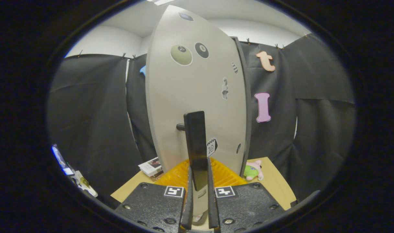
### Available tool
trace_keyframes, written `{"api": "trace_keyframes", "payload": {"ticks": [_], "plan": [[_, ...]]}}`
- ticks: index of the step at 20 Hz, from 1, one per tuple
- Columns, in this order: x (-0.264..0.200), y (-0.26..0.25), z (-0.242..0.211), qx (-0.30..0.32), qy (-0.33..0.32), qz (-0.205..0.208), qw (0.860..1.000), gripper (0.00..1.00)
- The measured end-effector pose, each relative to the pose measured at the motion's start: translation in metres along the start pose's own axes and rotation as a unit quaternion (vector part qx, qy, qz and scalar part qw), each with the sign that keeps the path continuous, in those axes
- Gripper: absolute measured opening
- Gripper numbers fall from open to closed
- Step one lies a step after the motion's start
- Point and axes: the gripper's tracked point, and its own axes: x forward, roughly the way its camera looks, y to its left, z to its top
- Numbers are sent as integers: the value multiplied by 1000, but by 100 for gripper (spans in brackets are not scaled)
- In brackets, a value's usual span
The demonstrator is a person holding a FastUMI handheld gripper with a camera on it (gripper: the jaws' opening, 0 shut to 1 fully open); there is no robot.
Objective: Open the shoe cabinet door, grab the shoes and put them into the shoe cabinet, then close the shoe cabinet door.
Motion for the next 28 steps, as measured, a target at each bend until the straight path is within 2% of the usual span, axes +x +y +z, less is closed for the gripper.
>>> {"api": "trace_keyframes", "payload": {"ticks": [10,20,22,25,28], "plan": [[-36,-83,1,-7,6,-25,1000,10],[-45,-171,8,-19,7,-47,999,6],[-44,-181,9,-11,11,-33,999,6],[-46,-171,2,11,19,17,1000,5],[-45,-178,5,-3,20,27,999,6]]}}
